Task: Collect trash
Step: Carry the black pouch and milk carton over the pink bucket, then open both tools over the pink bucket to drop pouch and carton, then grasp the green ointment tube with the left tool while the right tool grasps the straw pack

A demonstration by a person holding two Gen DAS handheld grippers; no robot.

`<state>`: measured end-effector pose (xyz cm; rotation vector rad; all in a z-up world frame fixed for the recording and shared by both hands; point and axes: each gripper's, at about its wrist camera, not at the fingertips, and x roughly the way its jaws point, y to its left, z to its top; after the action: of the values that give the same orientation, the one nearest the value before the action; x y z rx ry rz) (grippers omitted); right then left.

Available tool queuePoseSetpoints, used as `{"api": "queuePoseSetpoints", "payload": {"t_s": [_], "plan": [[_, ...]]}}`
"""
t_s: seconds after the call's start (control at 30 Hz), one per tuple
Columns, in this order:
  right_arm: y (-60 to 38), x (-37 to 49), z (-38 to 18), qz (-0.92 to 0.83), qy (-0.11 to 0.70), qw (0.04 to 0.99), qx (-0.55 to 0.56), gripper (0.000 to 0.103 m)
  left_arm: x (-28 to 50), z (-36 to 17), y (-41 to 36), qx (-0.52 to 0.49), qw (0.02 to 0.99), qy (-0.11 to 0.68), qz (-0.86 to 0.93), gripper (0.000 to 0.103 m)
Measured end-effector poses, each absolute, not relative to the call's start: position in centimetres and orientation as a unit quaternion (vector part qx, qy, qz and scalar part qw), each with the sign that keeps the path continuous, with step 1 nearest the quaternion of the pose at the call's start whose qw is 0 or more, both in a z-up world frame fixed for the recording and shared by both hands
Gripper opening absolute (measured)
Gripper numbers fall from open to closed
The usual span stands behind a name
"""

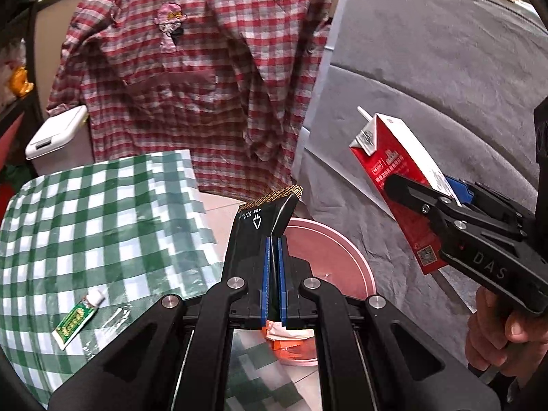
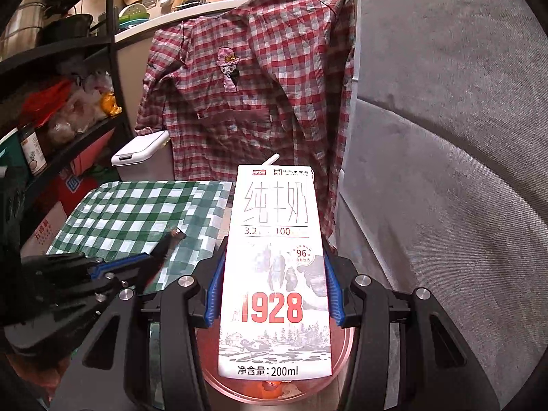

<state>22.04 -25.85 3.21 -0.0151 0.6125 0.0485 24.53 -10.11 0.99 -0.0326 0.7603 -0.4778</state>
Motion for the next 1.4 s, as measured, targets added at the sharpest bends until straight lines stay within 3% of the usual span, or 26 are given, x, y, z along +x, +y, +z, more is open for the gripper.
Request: {"api": "queuePoseSetpoints", "payload": {"t_s": [0.17,0.23,0.3,0.63,0.93,1.0,1.2,1.4], "plan": [[-26.1,22.4,2.9,0.017,0.309,0.951,-0.001,0.049,24.7,0.4,-11.5,-0.014,0.888,0.380,-0.259,0.006],[-26.1,22.6,2.7,0.016,0.317,0.948,0.000,0.056,24.6,0.4,-11.7,-0.013,0.887,0.380,-0.263,0.017],[-26.1,22.7,2.7,0.014,0.317,0.948,0.000,0.057,24.5,0.6,-11.5,-0.017,0.887,0.377,-0.266,0.021],[-25.1,22.3,3.3,0.015,0.306,0.952,-0.001,0.058,24.0,2.3,-7.2,-0.031,0.900,0.363,-0.241,0.021],[-21.2,20.6,4.2,0.046,0.287,0.957,-0.011,0.058,22.2,5.0,1.7,-0.042,0.921,0.335,-0.195,0.021],[-19.8,20.1,4.3,0.059,0.283,0.957,-0.010,0.056,21.9,5.2,3.8,-0.046,0.925,0.330,-0.181,0.021],[-15.4,19.5,3.1,0.116,0.293,0.949,-0.010,0.034,20.7,6.0,10.8,-0.062,0.938,0.314,-0.136,0.021],[-10.4,20.0,-0.4,0.181,0.358,0.916,-0.004,0.033,19.6,6.4,16.2,-0.065,0.945,0.303,-0.104,0.021]]}}
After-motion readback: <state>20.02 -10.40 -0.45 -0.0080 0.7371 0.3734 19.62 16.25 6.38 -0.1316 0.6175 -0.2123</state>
